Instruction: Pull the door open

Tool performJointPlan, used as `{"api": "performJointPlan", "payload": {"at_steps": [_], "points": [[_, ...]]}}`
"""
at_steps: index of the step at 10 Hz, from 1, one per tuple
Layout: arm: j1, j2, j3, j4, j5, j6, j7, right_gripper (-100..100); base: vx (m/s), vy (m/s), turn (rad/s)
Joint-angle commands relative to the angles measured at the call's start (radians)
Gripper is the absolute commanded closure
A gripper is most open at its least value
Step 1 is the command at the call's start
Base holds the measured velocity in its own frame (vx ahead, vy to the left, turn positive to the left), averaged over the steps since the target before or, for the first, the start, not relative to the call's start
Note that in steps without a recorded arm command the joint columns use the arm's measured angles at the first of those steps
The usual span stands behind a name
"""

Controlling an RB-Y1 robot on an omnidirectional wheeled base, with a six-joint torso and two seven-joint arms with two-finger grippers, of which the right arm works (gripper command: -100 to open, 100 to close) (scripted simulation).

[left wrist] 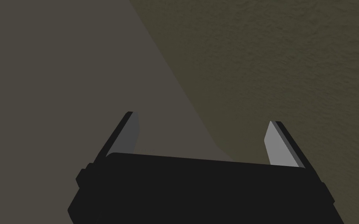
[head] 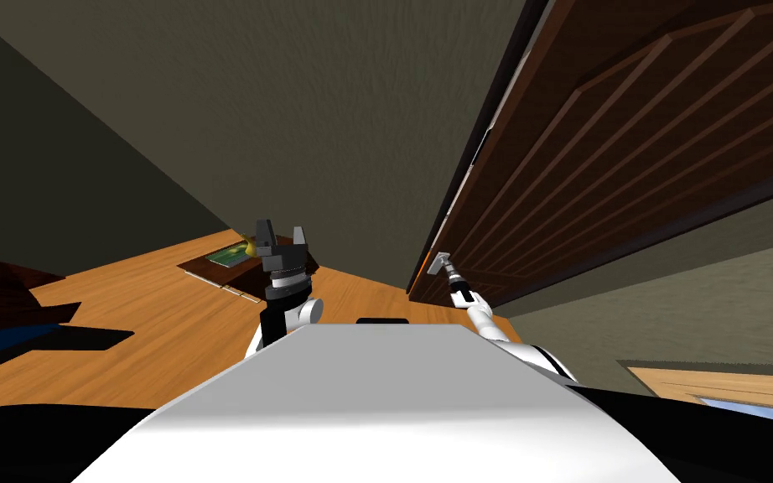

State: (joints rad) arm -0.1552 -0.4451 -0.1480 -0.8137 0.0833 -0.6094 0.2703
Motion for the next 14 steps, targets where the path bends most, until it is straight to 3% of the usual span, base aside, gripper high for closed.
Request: {"api": "performJointPlan", "payload": {"at_steps": [1, 14], "points": [[0.003, -0.003, -0.005, -0.007, -0.013, 0.007, -0.039, 100, -0.059, -0.039, 0.047], [-0.013, 0.03, 0.02, -0.031, -0.176, 0.052, -0.371, 100, -0.051, -0.042, 0.061]]}}
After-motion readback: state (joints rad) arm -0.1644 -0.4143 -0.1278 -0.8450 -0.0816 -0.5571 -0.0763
